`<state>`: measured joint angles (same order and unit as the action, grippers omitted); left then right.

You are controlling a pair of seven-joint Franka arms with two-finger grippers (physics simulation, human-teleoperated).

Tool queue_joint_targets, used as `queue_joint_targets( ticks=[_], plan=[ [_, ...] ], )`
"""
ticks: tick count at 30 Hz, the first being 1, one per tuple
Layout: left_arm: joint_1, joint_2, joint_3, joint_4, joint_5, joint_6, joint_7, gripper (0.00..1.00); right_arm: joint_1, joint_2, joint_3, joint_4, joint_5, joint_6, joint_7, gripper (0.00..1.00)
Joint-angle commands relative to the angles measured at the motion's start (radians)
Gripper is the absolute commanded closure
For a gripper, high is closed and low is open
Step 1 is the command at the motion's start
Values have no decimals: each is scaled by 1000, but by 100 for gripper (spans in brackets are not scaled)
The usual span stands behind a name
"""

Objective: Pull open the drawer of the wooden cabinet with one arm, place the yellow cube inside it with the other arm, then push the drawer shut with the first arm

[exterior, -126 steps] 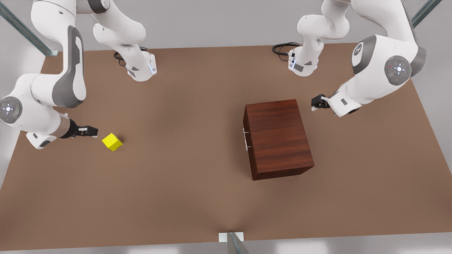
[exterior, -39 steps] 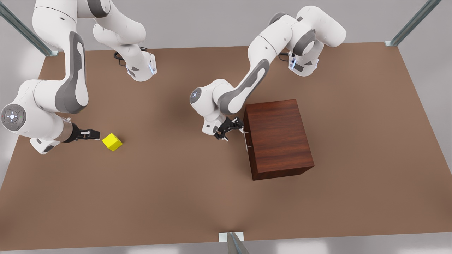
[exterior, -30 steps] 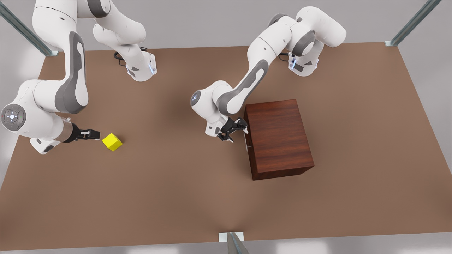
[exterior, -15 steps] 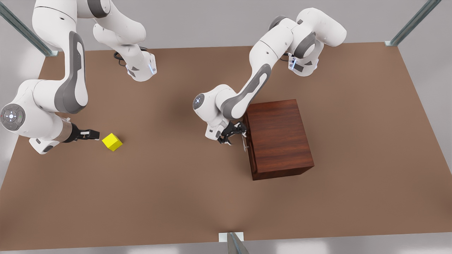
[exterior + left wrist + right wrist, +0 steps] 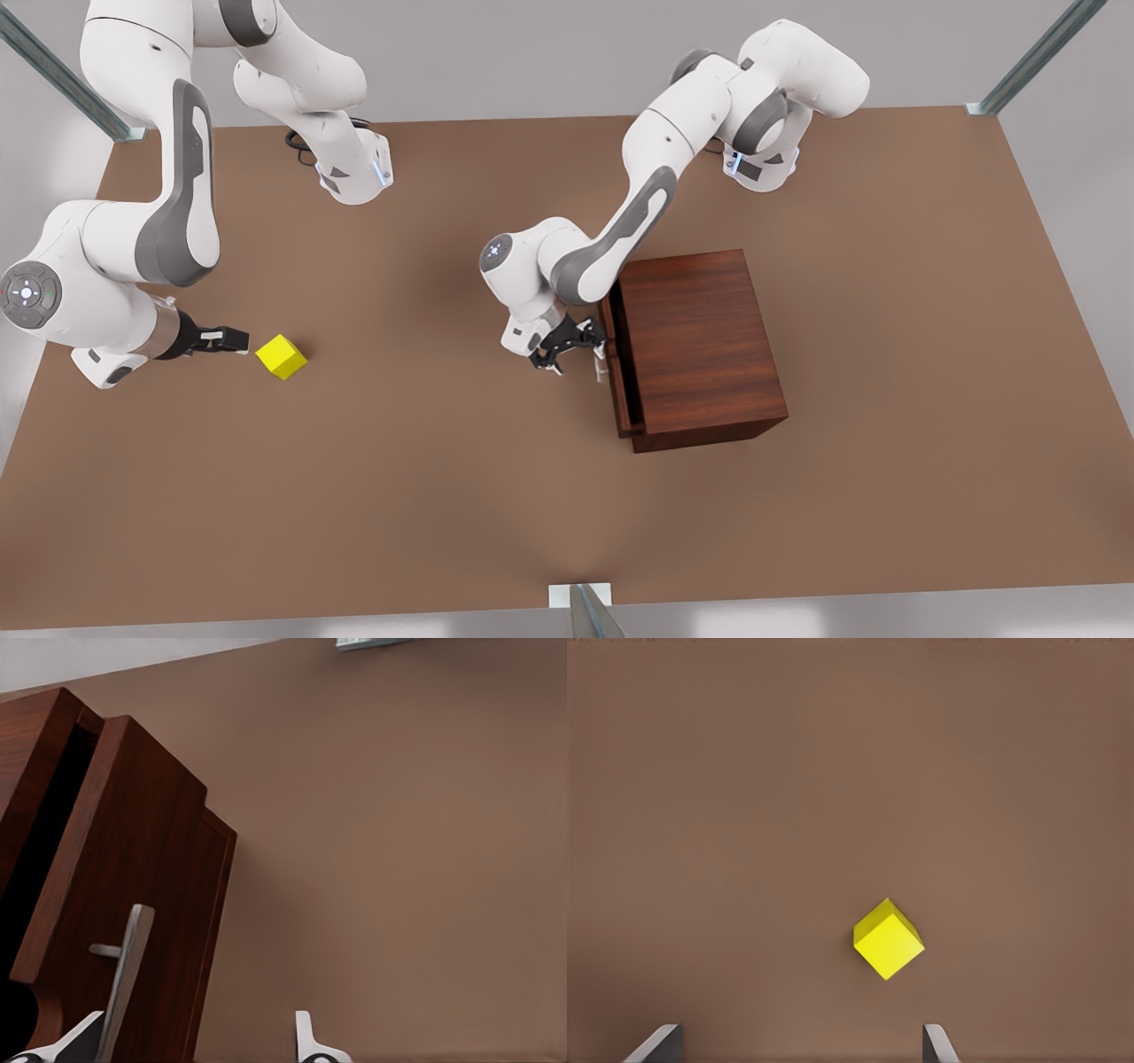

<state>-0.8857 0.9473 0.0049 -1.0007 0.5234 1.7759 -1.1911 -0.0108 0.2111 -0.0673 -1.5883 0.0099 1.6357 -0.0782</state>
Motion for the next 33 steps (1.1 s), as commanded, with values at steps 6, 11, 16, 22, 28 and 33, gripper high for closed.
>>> queue_joint_targets(
  ticks=[6,11,16,22,28,33],
  plan=[
    [-21,34,-3,67,0,20,54,0,0,-1,0,1,1,0,0,0],
    [-47,60,-3,114,-2,23,53,0,0,-1,0,1,1,0,0,0],
    [-55,76,-2,129,-2,59,53,0,0,-1,0,1,1,0,0,0],
    [-65,74,0,134,1,51,53,0,-2,-1,0,1,-1,0,0,0],
    [-68,73,0,136,6,57,58,0,-2,2,0,11,1,0,-2,0],
    [-68,73,0,143,7,74,64,0,-2,2,0,11,1,0,-2,0]
  ],
)
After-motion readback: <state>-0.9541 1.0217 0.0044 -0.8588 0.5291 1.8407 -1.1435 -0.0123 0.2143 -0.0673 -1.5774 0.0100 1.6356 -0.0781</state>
